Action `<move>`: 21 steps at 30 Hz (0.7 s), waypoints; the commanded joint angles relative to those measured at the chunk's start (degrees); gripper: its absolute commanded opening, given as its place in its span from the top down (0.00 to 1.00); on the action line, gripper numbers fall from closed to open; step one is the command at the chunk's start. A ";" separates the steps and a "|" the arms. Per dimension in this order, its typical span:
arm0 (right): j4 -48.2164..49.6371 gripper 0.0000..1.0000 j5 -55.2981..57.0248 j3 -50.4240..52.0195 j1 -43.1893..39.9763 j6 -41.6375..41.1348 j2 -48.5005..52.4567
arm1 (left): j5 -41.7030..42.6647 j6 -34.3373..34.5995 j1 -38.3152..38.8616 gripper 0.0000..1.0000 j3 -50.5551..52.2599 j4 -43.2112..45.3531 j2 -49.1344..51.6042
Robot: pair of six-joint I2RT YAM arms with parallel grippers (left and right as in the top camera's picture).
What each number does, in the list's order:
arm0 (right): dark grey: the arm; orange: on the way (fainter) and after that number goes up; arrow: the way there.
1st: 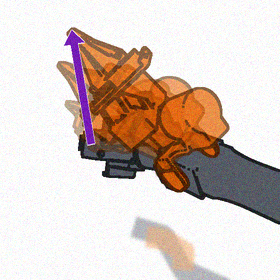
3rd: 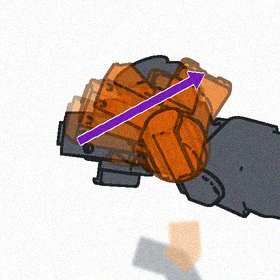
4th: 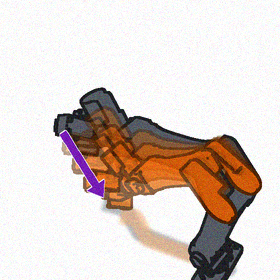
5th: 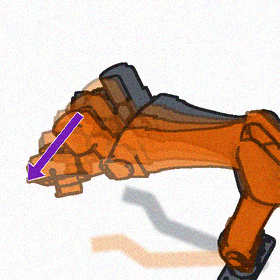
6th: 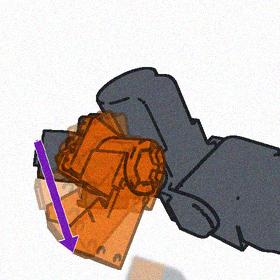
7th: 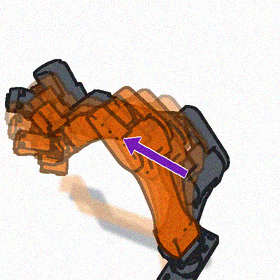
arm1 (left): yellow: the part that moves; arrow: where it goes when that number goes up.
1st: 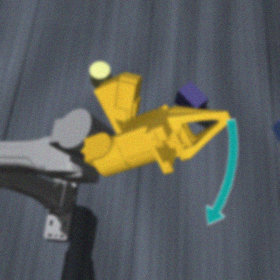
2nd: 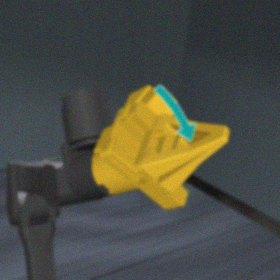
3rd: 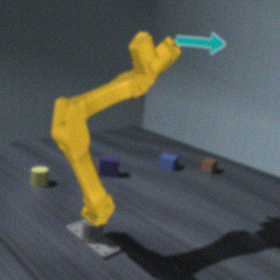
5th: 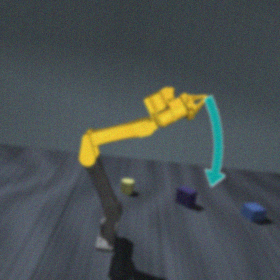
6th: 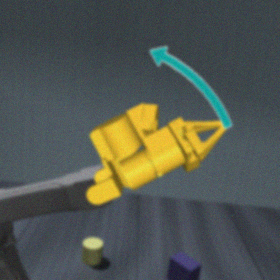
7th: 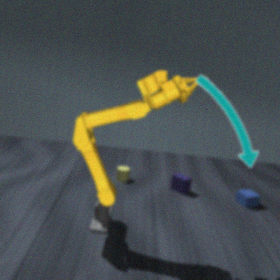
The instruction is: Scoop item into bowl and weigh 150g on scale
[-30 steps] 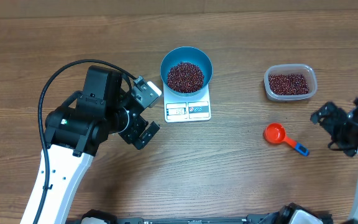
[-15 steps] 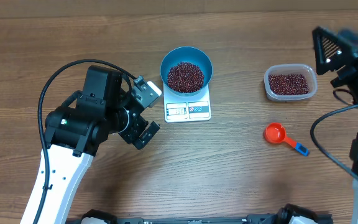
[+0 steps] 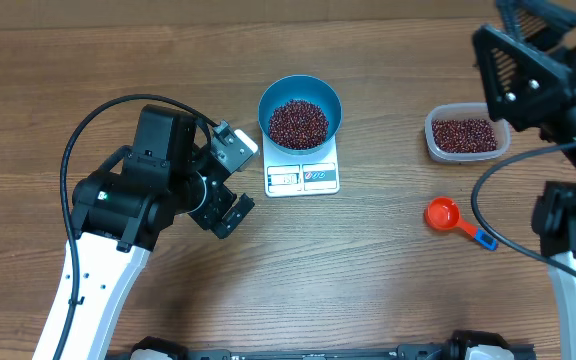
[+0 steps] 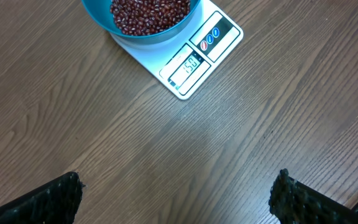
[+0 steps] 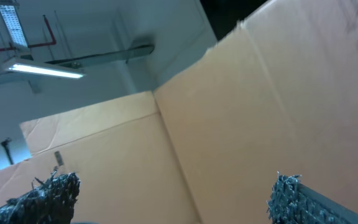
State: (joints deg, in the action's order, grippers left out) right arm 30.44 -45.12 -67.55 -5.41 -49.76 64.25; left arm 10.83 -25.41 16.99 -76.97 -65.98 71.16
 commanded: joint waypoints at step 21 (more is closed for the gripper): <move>0.37 0.00 -25.29 -0.39 1.05 -1.03 1.11 | -9.62 0.13 -0.92 0.00 -0.92 15.74 0.20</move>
State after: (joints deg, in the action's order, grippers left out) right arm 30.44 -68.25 -67.55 -4.73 -50.59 66.02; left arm 6.09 -25.43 16.84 -76.97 -52.03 71.16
